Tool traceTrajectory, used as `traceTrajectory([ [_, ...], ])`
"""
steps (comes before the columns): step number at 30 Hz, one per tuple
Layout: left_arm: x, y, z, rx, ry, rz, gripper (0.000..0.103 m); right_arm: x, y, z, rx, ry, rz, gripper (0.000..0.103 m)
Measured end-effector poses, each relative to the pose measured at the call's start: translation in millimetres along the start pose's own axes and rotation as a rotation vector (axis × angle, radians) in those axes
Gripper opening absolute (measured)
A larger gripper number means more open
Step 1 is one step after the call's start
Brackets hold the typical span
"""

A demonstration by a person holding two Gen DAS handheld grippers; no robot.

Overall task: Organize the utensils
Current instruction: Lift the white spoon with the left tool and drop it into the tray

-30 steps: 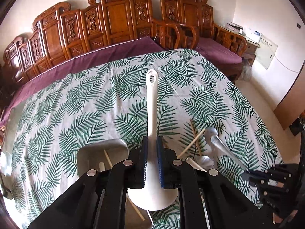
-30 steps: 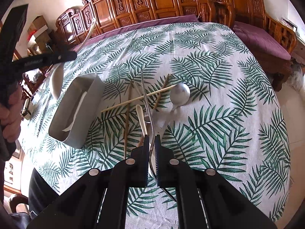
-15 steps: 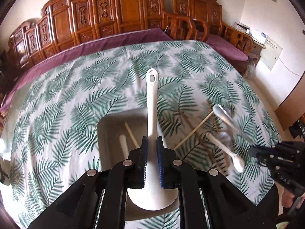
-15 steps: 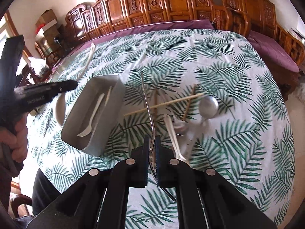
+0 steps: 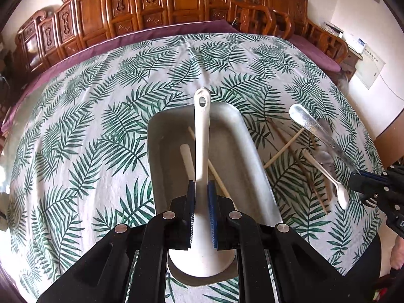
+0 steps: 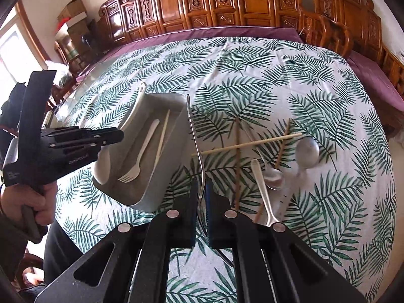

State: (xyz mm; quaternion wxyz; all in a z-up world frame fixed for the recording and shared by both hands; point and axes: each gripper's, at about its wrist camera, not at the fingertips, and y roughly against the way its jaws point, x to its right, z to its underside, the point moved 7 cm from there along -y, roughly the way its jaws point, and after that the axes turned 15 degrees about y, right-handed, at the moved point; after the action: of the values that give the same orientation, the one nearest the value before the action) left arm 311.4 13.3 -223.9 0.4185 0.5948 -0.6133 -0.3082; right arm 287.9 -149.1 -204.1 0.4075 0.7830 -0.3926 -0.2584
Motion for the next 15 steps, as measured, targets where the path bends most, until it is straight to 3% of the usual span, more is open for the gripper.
traceTrajectory([
  [8, -9, -2, -2, -0.004, 0.015, 0.005, 0.010, -18, -7, -8, -0.015, 0.028, -0.008, 0.007],
  [15, -22, 19, 0, 0.039, 0.036, 0.033, 0.010, -36, -13, -22, -0.010, 0.050, -0.022, 0.007],
])
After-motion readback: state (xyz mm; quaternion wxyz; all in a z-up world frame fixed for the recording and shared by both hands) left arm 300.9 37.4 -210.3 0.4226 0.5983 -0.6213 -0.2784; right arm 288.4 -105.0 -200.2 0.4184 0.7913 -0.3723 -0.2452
